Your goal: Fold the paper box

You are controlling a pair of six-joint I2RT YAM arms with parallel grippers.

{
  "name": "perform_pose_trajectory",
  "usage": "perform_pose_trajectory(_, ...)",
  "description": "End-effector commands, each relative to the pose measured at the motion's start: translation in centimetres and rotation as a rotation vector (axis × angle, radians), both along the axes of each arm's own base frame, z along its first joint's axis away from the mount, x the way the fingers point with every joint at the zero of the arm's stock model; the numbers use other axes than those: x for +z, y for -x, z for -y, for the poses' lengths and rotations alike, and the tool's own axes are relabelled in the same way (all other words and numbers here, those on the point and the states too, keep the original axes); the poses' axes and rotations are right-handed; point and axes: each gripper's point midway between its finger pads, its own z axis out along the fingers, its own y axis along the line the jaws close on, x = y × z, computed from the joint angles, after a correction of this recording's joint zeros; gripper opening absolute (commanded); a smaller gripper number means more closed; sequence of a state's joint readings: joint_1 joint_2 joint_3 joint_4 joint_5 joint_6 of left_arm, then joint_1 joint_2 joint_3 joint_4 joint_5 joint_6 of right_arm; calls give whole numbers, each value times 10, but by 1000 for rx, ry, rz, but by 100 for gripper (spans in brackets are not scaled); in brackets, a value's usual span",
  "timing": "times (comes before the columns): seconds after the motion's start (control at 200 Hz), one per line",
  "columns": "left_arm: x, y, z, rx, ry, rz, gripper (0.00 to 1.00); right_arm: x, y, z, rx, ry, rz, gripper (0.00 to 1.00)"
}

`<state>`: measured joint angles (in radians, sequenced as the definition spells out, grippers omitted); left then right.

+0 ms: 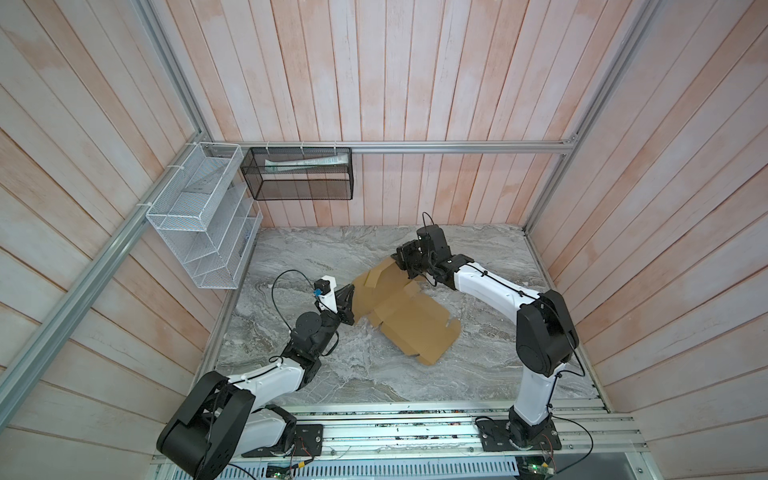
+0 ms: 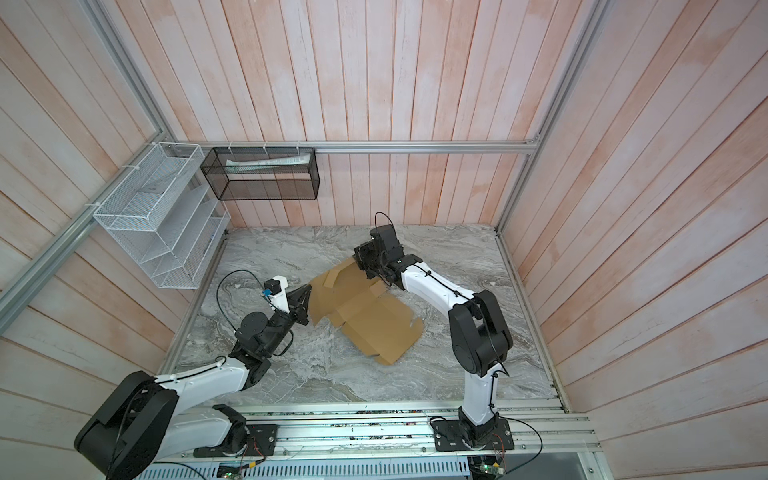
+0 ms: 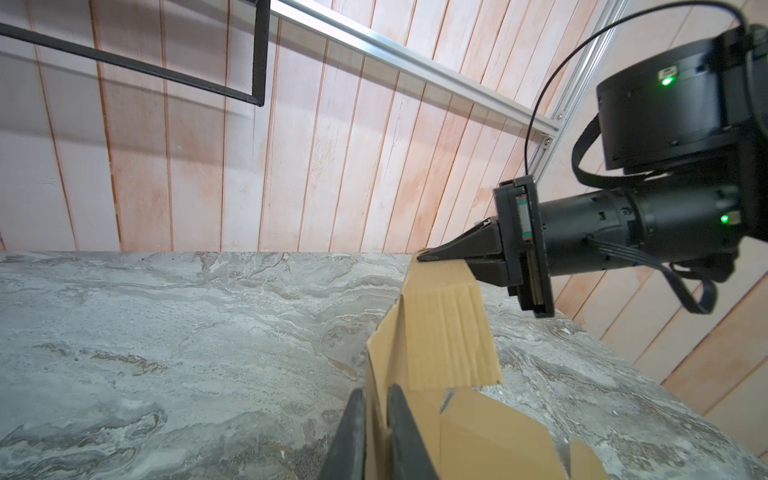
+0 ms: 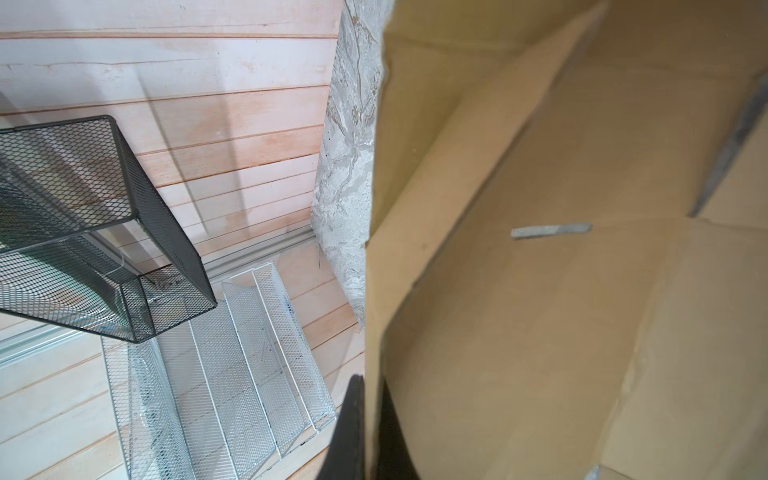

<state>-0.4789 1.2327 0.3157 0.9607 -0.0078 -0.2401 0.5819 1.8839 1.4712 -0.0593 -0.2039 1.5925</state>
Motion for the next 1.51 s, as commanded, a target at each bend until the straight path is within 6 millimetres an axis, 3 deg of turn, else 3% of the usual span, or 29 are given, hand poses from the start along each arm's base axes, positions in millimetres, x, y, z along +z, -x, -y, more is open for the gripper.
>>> perform_pose_trajectory(0.0,-1,7,1,-21,-14,-23,21,13,1,0,7,-15,49,0)
perform_pose_trajectory(0.165,12,21,-1,-50,5,-71,31,16,2,-4,22,-39,70,0)
perform_pose_trajectory(0.305,7,31,-11,-27,-1,-147,38,21,1,-7,43,-54,102,0)
perform_pose_trajectory(0.65,-42,36,-19,8,-48,-338,39,31,8,-18,101,-84,171,0)
perform_pose_trajectory(1.065,-54,25,4,-90,-128,-337,36,14,22,-29,144,-88,187,0)
perform_pose_trajectory(1.5,-63,22,15,-146,-143,-326,35,4,29,-61,197,-94,182,0)
